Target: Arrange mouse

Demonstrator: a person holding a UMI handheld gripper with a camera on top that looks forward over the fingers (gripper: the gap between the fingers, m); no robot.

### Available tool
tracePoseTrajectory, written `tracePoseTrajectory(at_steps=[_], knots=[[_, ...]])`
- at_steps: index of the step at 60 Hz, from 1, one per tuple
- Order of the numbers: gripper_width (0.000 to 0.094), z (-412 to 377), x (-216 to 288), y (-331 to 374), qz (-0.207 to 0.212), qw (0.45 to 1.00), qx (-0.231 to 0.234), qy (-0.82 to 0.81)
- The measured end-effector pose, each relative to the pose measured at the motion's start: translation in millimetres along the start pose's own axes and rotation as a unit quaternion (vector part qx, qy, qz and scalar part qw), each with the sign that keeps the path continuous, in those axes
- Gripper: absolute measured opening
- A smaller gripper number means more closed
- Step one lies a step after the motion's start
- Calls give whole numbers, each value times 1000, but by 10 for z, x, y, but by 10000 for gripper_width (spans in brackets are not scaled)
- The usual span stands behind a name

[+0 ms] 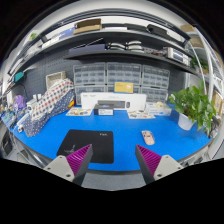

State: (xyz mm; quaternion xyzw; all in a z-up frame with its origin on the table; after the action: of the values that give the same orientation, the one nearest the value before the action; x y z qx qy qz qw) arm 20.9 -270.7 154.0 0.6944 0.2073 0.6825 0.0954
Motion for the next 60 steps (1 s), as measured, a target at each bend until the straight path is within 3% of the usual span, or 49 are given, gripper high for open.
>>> tracePoseTrajectory(at_steps=[17,35,60], knots=[[871,370,-439,-127,-45,999,-13,-10],[866,1259,-965,-481,-99,993,-65,-28],[799,1917,-494,-1864,-115,993,-30,-29]])
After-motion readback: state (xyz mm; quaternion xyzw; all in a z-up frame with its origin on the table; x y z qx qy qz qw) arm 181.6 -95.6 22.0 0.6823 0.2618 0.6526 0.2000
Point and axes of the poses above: the point between the fingertips, and its own axes, seen from behind it with the camera up: z to the right, x up, y backward, against the way the camera looks, the point moved 6 cm from there along y, backward, against the way the camera looks, and after that the axes turned 6 degrees about x, right-handed, at the moved point
